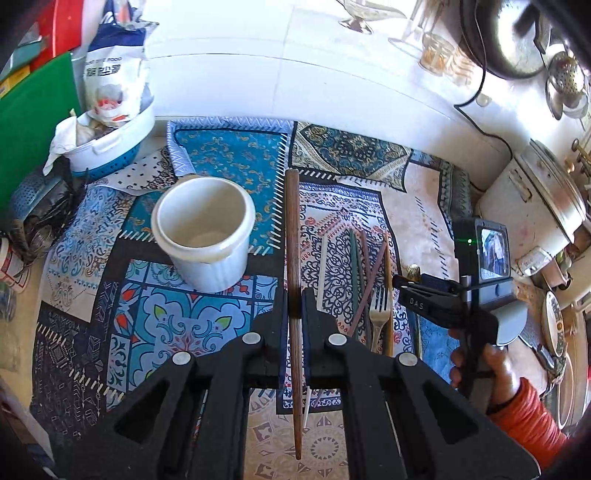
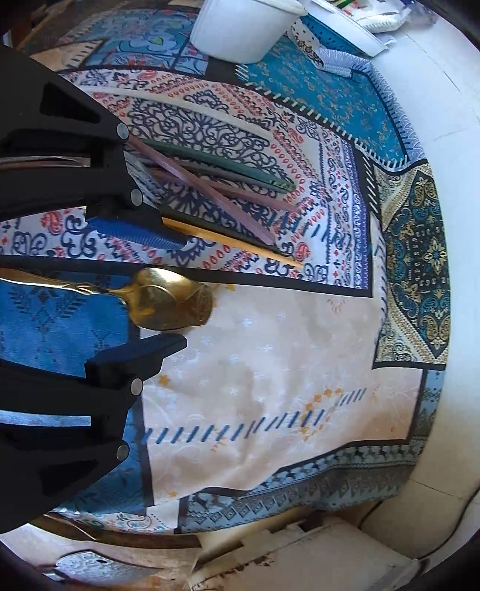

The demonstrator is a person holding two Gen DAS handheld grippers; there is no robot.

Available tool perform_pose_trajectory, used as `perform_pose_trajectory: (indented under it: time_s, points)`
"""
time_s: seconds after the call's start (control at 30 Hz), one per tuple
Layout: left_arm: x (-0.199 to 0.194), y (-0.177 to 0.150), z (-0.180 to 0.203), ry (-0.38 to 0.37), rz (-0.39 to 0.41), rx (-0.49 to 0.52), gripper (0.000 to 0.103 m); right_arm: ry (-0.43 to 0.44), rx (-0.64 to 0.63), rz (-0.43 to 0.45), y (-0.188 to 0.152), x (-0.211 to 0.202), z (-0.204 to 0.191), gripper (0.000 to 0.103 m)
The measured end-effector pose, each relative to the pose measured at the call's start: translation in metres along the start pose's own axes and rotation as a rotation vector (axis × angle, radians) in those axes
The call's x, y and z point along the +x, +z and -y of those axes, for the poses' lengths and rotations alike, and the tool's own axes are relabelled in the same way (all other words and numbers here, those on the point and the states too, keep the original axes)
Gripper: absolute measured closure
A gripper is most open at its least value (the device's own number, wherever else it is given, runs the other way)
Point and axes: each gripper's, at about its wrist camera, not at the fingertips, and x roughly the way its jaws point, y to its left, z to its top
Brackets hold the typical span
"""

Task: Organize utensils
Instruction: 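Close left tool on brown chopstick while right tool closes on gold spoon, then lift brown chopstick with left tool while right tool lifts gold spoon toward white cup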

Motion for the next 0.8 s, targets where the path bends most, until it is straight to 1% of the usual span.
perform_pose_trajectory:
  time_s: [0.03, 0.1, 0.13, 0.27, 0.37, 0.4, 0.57, 0.77, 0.8]
  points:
    - [-0.001, 0.000, 0.000, 0.004, 0.005, -0.001, 0.098, -0.001, 0.008, 0.009, 0.001, 0.000, 0.000, 0.063]
    - [-0.004, 0.001, -0.001, 0.009, 0.014, -0.002, 0.098, -0.004, 0.011, 0.023, 0.005, 0.001, 0.001, 0.074]
    - [-0.005, 0.001, -0.001, 0.011, 0.019, -0.003, 0.098, -0.004, 0.013, 0.027, 0.008, 0.003, 0.000, 0.075]
    - [-0.010, 0.003, -0.001, 0.010, 0.037, -0.008, 0.098, 0.000, 0.003, 0.024, 0.017, 0.008, -0.003, 0.076]
    - [-0.017, 0.004, -0.001, 0.013, 0.058, -0.009, 0.098, 0.044, 0.028, 0.011, 0.017, 0.004, 0.001, 0.076]
    - [-0.019, 0.005, 0.000, 0.013, 0.067, -0.008, 0.098, 0.046, 0.032, 0.016, 0.015, 0.000, 0.003, 0.076]
    - [-0.033, 0.009, 0.000, 0.009, 0.110, -0.003, 0.098, 0.064, 0.053, 0.052, 0.003, -0.030, 0.015, 0.076]
    - [-0.047, 0.014, 0.000, -0.010, 0.151, -0.008, 0.098, 0.084, 0.067, 0.136, -0.007, -0.082, 0.020, 0.076]
    - [-0.050, 0.015, 0.001, -0.013, 0.158, -0.007, 0.098, 0.085, 0.068, 0.148, -0.005, -0.085, 0.020, 0.076]
